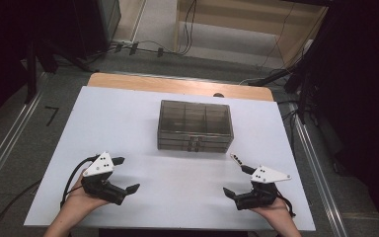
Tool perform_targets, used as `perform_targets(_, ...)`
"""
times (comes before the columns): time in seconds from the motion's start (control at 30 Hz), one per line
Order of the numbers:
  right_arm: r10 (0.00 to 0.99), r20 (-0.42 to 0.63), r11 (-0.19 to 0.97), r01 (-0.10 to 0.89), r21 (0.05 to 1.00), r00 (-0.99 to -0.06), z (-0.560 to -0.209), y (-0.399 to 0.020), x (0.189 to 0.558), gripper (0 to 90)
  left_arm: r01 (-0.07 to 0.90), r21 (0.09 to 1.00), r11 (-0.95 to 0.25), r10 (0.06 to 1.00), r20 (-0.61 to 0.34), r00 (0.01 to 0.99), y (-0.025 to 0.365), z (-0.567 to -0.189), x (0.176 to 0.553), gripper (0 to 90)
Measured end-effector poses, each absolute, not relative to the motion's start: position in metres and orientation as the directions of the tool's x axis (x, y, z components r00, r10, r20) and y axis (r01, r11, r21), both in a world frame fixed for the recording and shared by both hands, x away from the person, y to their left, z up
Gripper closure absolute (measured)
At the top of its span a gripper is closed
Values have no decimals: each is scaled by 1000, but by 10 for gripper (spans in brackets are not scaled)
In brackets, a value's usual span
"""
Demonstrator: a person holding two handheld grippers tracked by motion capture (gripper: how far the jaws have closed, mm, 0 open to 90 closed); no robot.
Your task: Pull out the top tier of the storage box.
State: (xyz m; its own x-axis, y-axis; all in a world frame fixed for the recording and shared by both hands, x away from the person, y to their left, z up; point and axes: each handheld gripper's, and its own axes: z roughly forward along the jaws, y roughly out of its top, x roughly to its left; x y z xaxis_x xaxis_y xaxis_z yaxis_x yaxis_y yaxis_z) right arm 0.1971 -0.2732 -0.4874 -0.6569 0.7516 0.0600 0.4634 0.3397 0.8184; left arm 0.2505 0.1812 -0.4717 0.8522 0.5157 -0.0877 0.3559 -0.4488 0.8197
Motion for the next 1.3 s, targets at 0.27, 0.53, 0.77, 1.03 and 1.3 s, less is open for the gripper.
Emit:
perform_targets(0.27,750,71,333,469,818,-657,-488,-273,198,0,363,820,-442,508,-105,855,178,-474,252,0)
perform_targets(0.53,743,67,331,452,828,-666,-487,-271,200,0,367,818,-442,512,-106,852,177,-476,254,0)
perform_targets(0.77,738,65,332,447,831,-671,-485,-267,202,0,357,816,-454,506,-94,857,177,-476,252,0)
perform_targets(1.03,739,71,321,443,837,-670,-483,-264,207,0,366,818,-445,510,-104,854,177,-477,253,0)
perform_targets(1.3,736,77,317,441,840,-673,-482,-262,209,0,368,817,-444,507,-109,855,177,-477,252,0)
